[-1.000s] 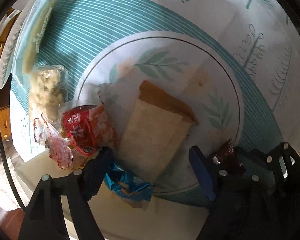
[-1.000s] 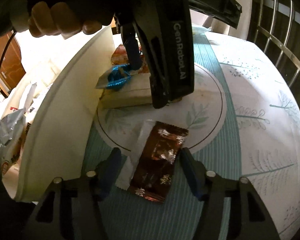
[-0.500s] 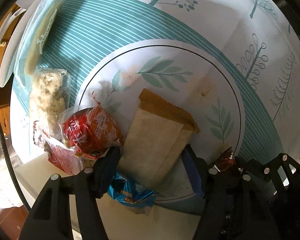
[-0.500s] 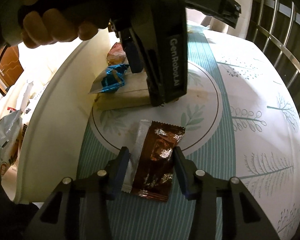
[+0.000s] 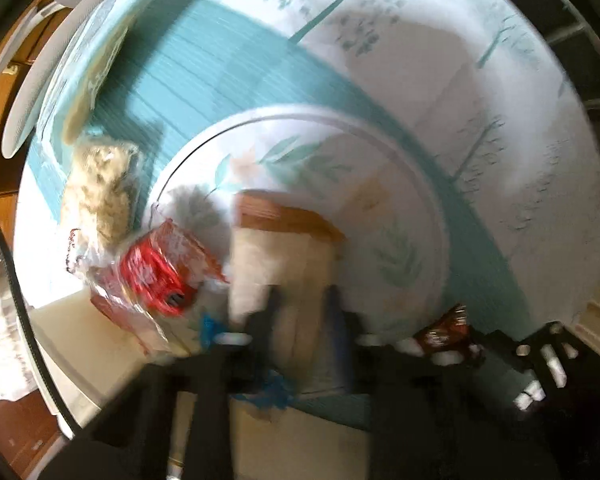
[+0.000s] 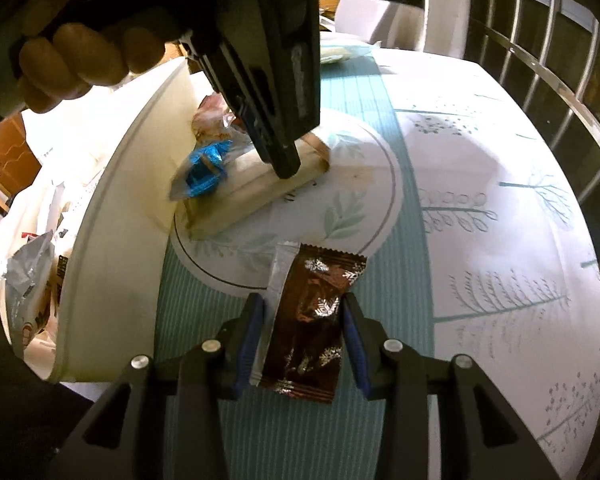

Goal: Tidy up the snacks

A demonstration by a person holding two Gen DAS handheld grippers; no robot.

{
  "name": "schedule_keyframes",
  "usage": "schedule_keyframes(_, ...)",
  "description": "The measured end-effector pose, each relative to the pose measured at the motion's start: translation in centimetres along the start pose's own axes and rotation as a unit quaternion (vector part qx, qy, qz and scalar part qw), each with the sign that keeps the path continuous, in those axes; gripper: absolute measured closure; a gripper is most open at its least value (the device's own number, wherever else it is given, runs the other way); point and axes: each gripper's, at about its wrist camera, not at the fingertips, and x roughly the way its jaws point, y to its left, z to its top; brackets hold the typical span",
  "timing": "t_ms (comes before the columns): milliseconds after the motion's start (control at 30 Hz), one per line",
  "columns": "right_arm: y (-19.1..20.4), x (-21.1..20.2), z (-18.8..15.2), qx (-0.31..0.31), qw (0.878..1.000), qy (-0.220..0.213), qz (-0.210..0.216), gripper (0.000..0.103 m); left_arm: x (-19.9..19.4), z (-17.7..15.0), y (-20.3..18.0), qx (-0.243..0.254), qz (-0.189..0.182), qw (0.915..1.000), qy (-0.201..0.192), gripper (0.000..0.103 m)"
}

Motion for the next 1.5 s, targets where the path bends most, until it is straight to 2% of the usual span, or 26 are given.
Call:
schedule_keyframes(67,-0.3,-0.6,-0.1,0.008,1.000,-0.002,0.000,0.063,-0.2,-0.1,0.2,-0.017,-0.022,0.9996,0.006,0.092)
schedule_keyframes(233,-1.1,-1.7,-0.4,0.026,1.000,-0.011,0.008,0.063,-0.6,-0.6,1.1,-0.043,-0.026,0.9988,0.006,0.092)
schedule_keyframes(333,-1.5,-2.1,-0.8,0.039,0.999,-0.012,0.015,0.063,-1.3,-1.0,3.2,-0.059,-0.032,0.9977,0.009,0.082)
schedule_keyframes(400,-1.9,-1.9,-0.9,0.045,0.999,-0.012,0.017,0.063,-1.1,-1.1,3.9,-0.070,-0.037,0.9967,0.015,0.070)
schedule_keyframes(533,-1.8,-2.1,-1.5,0.050,0.998,-0.012,0.019,0.063,-0.4,-1.1,4.6,-0.086,-0.032,0.9953,0.031,0.064)
schedule_keyframes(600,-2.0,-2.2,-1.6,0.051,0.998,-0.011,0.020,0.063,0.1,-0.9,4.8,-0.090,-0.037,0.9945,0.037,0.055)
schedule_keyframes(733,-2.3,-2.2,-1.8,0.054,0.998,-0.009,0.021,0.063,1.1,-0.4,5.2,-0.094,-0.028,0.9943,0.043,0.049)
schedule_keyframes(767,-2.4,-2.2,-1.8,0.055,0.998,-0.009,0.021,0.063,1.1,-0.1,5.1,-0.094,-0.026,0.9943,0.043,0.044)
schedule_keyframes(900,-2.9,-2.2,-1.6,0.058,0.998,-0.008,0.020,0.063,1.7,0.7,5.7,-0.099,-0.014,0.9940,0.044,0.042)
schedule_keyframes(1233,-3.6,-1.7,-0.8,0.068,0.997,-0.003,0.037,0.063,2.8,1.3,6.2,-0.110,-0.036,0.9922,0.046,0.039)
schedule_keyframes(1400,-3.6,-1.9,-0.1,0.071,0.996,0.001,0.046,0.063,2.8,1.0,6.2,-0.124,-0.034,0.9913,0.031,0.045)
schedule_keyframes(1500,-3.7,-2.3,0.5,0.078,0.996,0.005,0.046,0.063,2.4,0.1,6.5,-0.153,-0.046,0.9869,0.023,0.045)
